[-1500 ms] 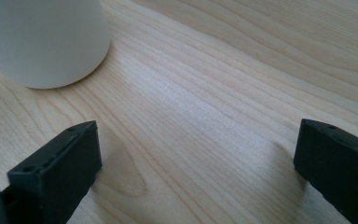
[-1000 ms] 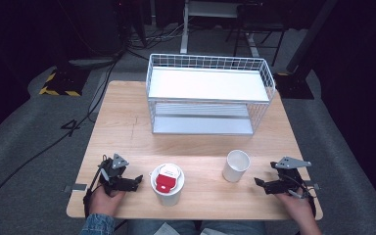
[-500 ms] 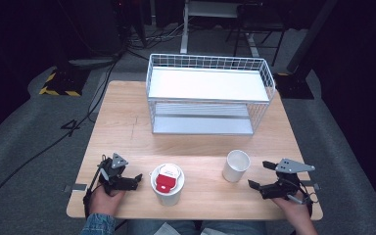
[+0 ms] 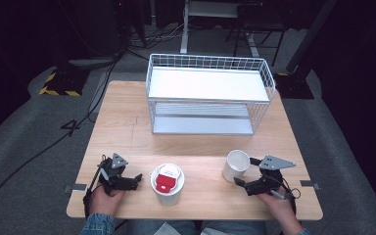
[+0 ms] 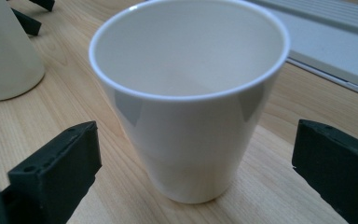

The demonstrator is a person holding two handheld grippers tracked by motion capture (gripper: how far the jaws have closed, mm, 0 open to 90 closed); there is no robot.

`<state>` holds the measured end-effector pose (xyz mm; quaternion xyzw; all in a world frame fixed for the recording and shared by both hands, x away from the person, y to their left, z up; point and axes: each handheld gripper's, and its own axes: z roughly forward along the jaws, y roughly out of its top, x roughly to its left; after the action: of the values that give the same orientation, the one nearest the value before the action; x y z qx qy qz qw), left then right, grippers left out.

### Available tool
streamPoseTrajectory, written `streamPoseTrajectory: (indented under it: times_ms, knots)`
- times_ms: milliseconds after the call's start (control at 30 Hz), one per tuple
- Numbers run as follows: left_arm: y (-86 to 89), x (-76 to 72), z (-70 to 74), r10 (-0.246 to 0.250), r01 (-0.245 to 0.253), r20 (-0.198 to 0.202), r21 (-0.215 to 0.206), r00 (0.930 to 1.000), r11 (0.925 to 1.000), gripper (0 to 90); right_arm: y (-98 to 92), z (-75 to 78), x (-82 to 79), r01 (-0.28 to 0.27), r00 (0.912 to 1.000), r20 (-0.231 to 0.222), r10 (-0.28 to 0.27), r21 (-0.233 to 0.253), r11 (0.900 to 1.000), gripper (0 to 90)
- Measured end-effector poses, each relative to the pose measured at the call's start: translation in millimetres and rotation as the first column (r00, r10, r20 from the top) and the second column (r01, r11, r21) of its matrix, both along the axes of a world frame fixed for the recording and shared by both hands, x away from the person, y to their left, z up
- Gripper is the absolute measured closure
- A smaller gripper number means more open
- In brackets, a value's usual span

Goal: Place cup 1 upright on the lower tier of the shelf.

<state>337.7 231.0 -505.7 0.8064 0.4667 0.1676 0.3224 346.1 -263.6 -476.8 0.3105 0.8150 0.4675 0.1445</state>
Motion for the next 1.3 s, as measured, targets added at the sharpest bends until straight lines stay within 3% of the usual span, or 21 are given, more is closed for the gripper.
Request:
streamPoseTrajectory:
  times_ms: [267,800,1067,1300]
  knots:
    - [0.0,0.0,0.0,0.001,-0.001,0.000,0.000,1.0000,1.0000,4.8,14.6,-9.2,8.9,0.000,1.0000,-0.004,0.000,-0.032,0.999,2.6]
    - [0.1,0.1,0.0,-0.001,0.001,0.000,0.000,1.0000,1.0000,4.8,18.5,-19.7,14.8,-0.003,0.9997,-0.024,0.003,-0.011,1.000,12.0]
    - [0.0,0.1,0.0,0.000,0.000,0.000,-0.001,1.0000,1.0000,4.8,17.4,-19.3,13.1,-0.021,0.9998,0.006,0.021,0.001,1.000,22.0]
    - [-0.1,0.0,0.0,0.000,0.000,0.000,-0.001,1.0000,1.0000,4.8,18.0,-18.5,12.2,-0.019,0.9997,0.017,0.019,-0.017,1.000,22.8]
